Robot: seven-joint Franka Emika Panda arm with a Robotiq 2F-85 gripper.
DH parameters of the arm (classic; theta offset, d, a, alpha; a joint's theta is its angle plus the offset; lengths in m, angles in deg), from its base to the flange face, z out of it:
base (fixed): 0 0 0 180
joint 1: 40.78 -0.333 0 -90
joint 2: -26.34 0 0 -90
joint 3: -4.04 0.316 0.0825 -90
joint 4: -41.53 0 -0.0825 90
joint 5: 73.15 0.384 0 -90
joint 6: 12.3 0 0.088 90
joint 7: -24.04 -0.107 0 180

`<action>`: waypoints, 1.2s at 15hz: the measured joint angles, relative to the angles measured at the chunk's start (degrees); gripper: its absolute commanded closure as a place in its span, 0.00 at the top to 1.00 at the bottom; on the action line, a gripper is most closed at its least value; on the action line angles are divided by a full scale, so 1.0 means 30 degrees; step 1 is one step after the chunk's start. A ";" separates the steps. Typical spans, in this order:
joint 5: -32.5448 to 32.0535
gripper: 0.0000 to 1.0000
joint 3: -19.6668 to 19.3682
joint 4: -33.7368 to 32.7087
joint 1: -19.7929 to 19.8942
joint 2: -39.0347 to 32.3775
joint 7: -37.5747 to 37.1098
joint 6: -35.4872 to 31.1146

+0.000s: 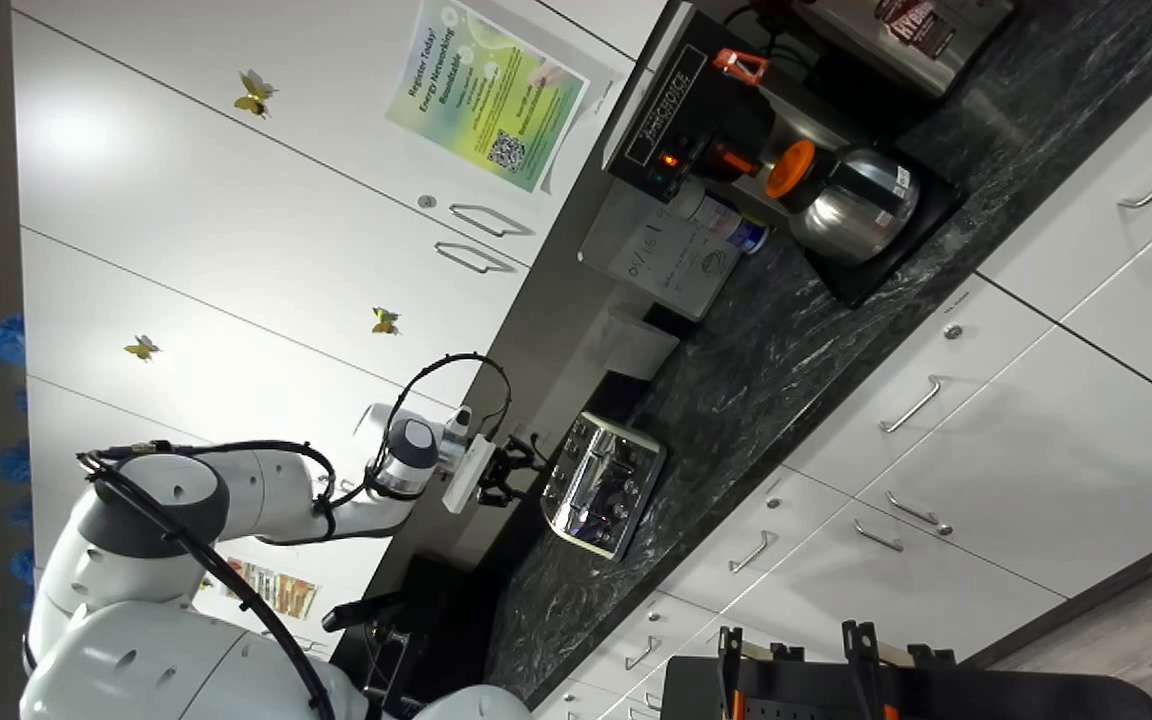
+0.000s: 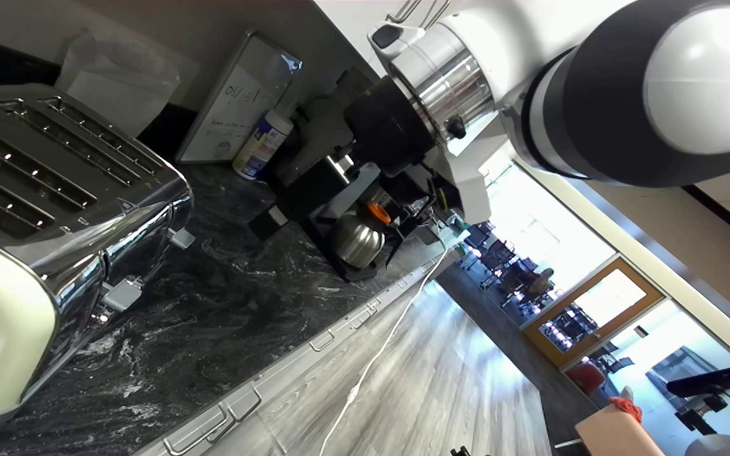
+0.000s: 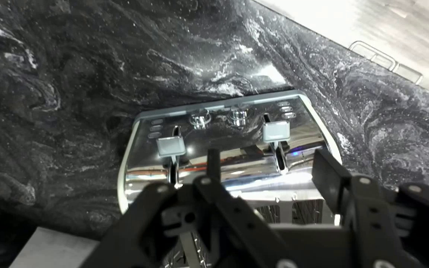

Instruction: Press the toaster press handle downwards

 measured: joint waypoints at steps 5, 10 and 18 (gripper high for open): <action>-0.0831 0.00 0.0086 0.0209 -0.0510 -0.0544 -0.0494 -0.0943; -0.2290 0.00 0.0098 0.0340 -0.0959 -0.1233 -0.1601 -0.1508; -0.2724 0.00 -0.0183 0.0104 -0.1017 -0.3636 -0.1910 -0.5122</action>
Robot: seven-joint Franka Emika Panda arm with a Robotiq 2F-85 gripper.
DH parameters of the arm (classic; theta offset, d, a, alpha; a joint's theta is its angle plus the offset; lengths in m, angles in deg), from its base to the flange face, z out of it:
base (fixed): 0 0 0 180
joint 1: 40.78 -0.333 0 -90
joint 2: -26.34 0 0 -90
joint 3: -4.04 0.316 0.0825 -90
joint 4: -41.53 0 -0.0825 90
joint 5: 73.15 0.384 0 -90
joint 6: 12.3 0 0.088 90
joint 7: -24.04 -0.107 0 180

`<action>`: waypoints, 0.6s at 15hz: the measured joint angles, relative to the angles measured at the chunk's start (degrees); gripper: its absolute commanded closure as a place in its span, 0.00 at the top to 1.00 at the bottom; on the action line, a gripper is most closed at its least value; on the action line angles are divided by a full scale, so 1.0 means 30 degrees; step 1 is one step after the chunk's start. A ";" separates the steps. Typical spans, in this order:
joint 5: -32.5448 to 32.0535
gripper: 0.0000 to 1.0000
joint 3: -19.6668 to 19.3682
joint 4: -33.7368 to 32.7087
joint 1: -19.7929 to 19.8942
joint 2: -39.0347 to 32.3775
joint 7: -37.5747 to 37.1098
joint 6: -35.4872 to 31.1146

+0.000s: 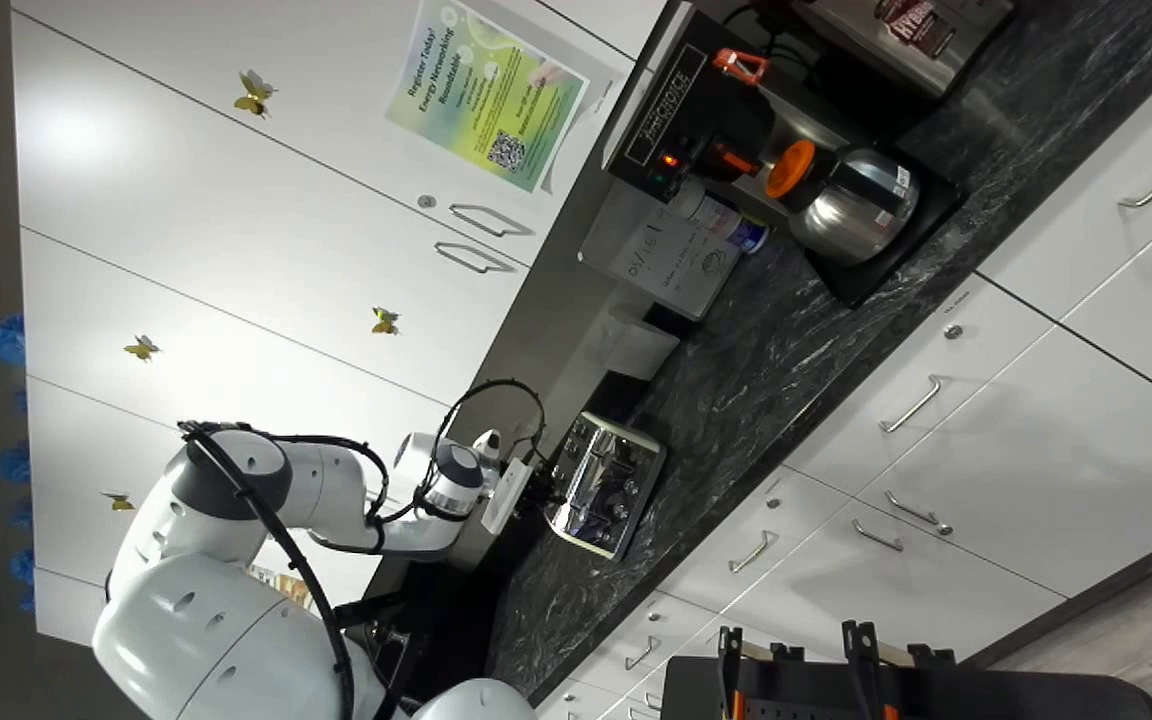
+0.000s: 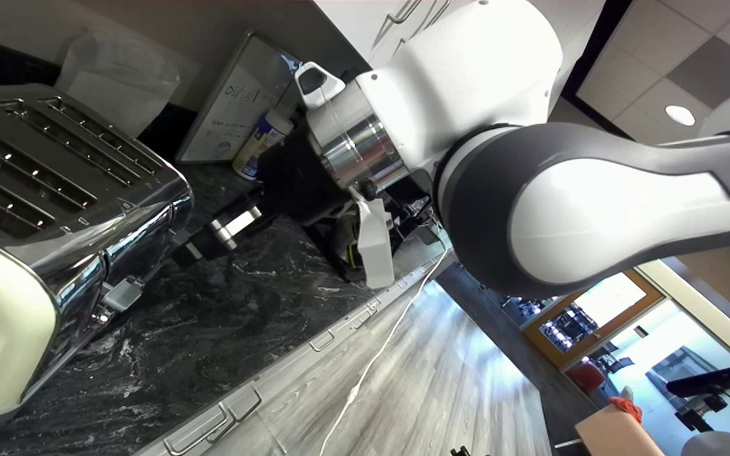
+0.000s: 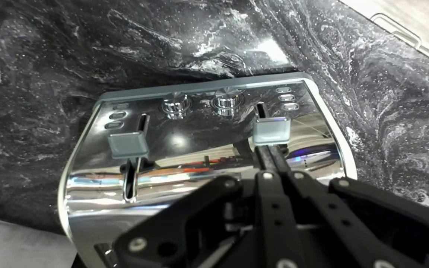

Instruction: Press the toaster press handle downwards

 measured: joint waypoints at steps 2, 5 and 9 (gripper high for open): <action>-0.0014 0.00 -0.0116 -0.0319 -0.0014 -0.0754 -0.0002 -0.0259; -0.0023 0.00 -0.0300 -0.1035 -0.0148 -0.1701 -0.0015 -0.0285; -0.0020 0.00 -0.0524 -0.2019 -0.0401 -0.2642 -0.0172 -0.0285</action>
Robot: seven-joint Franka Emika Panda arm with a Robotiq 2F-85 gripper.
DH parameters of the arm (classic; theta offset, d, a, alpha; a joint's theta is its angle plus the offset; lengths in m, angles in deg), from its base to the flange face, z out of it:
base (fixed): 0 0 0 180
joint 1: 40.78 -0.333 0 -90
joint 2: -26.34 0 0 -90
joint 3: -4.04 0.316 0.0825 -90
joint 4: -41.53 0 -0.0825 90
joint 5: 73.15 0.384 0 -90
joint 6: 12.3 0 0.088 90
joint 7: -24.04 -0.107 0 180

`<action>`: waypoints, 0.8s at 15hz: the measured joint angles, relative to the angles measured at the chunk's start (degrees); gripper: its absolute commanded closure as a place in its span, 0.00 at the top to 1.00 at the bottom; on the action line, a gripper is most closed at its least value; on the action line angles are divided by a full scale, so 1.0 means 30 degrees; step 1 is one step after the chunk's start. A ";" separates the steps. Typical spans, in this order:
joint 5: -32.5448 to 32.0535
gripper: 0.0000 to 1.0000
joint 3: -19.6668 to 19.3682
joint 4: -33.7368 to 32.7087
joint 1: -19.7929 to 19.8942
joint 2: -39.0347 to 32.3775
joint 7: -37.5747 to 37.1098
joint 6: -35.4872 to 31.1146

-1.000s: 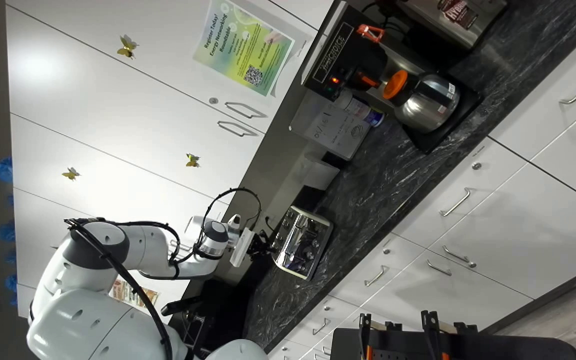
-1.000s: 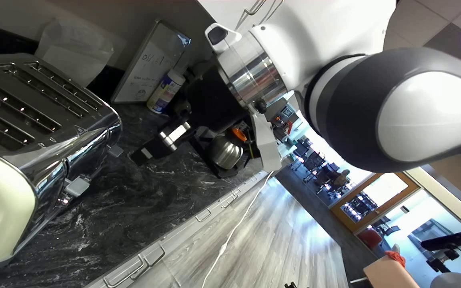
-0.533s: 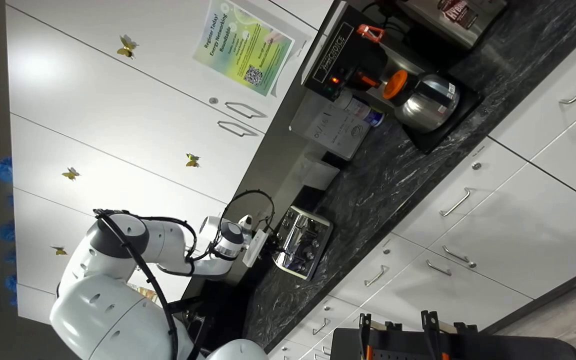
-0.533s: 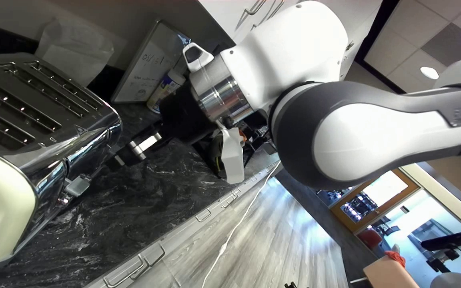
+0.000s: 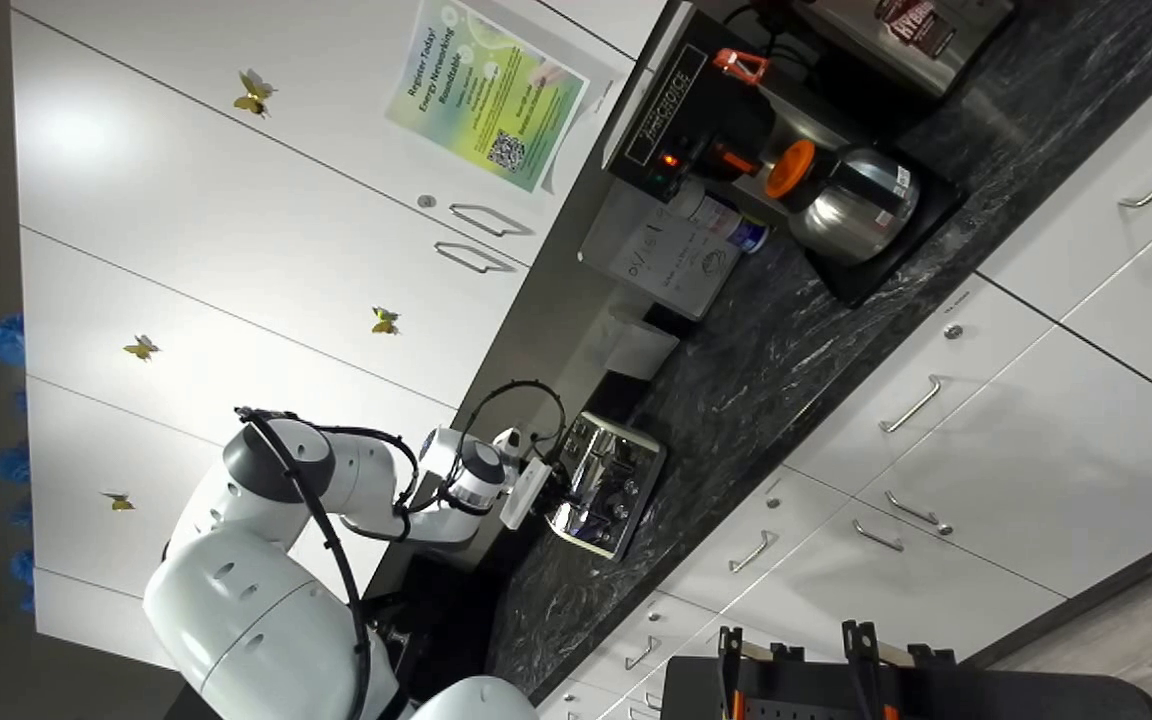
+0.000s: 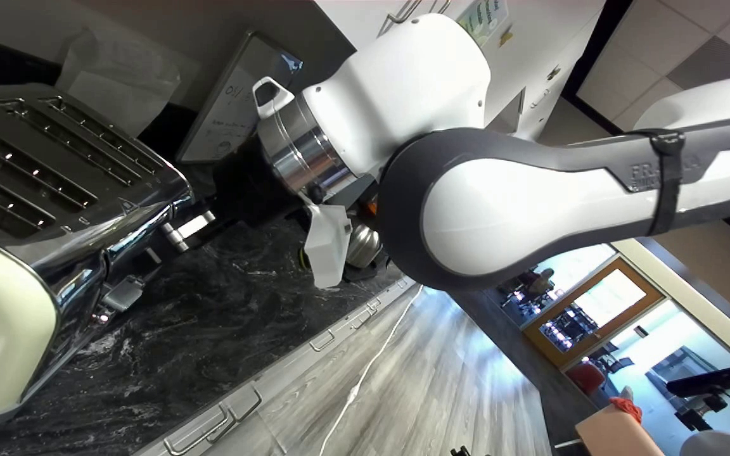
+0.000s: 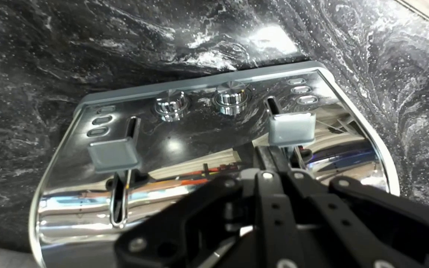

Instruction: Press the toaster press handle downwards

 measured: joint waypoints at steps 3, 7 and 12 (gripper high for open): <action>0.0143 0.00 0.0011 -0.0435 -0.0133 -0.0409 -0.0382 0.0059; 0.0395 0.00 0.0180 -0.0594 -0.0350 -0.0479 -0.1274 0.0470; 0.0432 0.00 0.0205 -0.0761 -0.0793 -0.0403 -0.2497 0.1077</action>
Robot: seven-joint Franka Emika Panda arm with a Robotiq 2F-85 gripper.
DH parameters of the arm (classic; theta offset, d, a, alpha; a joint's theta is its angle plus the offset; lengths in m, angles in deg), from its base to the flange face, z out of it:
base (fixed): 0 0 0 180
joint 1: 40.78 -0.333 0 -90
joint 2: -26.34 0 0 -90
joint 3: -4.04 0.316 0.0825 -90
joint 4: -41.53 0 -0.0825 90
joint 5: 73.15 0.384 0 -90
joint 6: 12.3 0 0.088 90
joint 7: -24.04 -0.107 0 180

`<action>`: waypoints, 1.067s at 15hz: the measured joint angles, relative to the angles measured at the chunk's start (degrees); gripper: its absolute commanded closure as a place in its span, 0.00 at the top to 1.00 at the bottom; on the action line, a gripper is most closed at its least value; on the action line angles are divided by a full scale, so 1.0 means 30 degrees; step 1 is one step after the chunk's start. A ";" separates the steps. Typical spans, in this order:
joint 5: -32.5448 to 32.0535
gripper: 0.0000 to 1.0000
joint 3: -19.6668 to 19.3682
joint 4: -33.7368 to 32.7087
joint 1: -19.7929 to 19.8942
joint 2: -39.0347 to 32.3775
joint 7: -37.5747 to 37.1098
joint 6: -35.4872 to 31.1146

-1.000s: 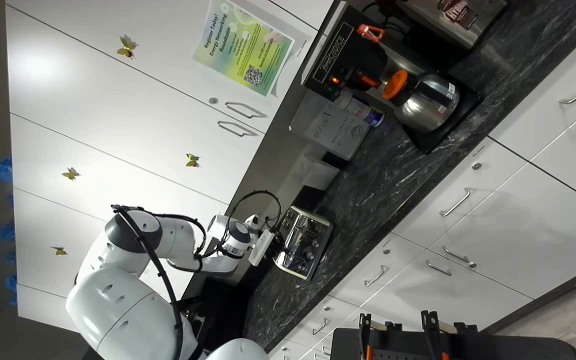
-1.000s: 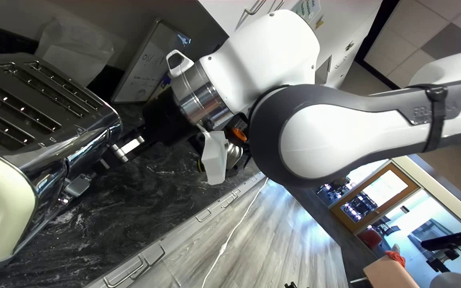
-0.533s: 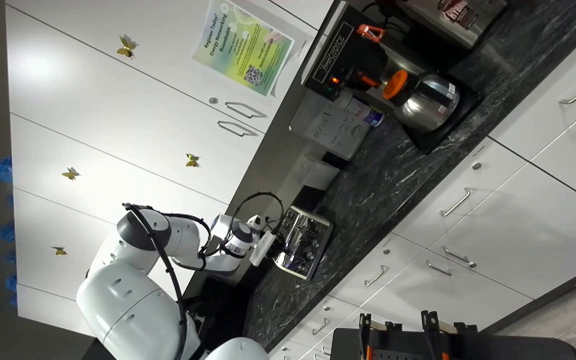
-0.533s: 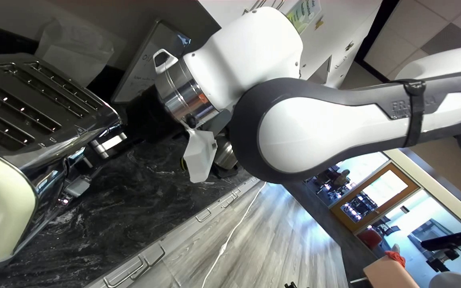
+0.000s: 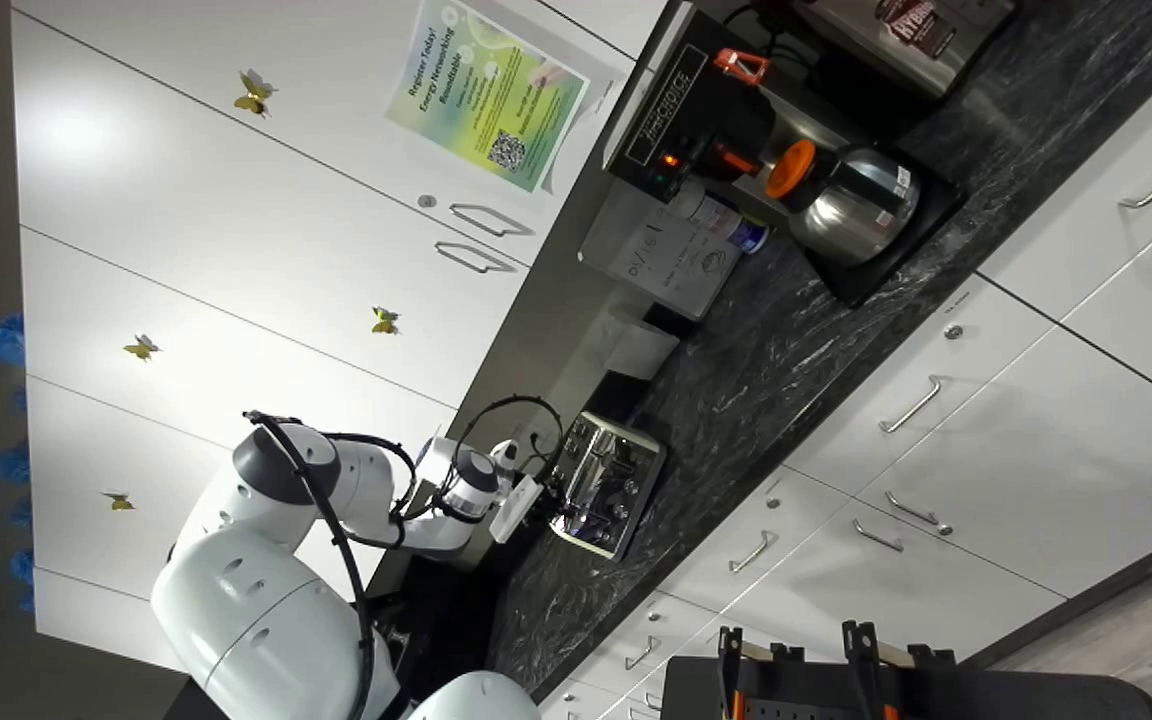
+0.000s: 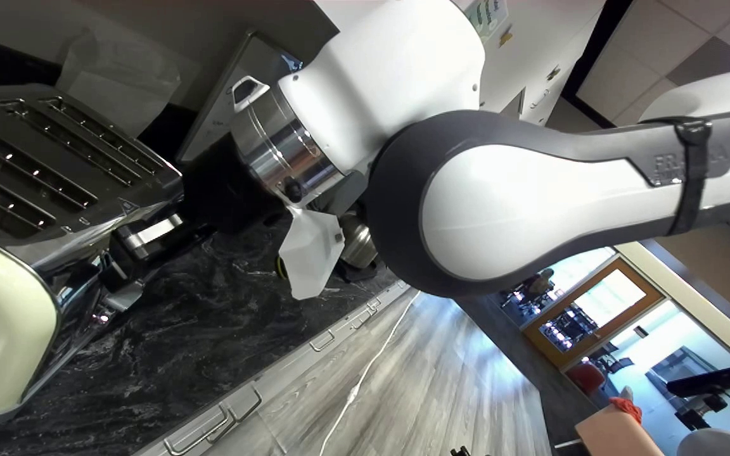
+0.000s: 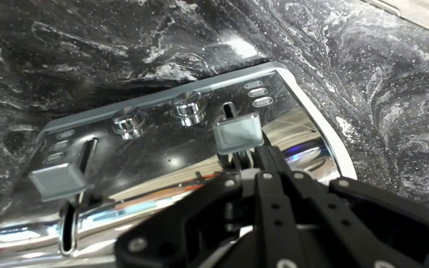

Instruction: Press the toaster press handle downwards

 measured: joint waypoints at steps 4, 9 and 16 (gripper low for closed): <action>-0.0087 0.00 -0.0314 -0.0003 -0.0258 0.0005 -0.0565 0.0043; -0.0162 0.00 -0.0862 -0.0002 -0.0435 -0.0008 -0.1116 0.0473; 0.0609 0.00 -0.0863 -0.0072 -0.0342 -0.0405 -0.1117 0.1263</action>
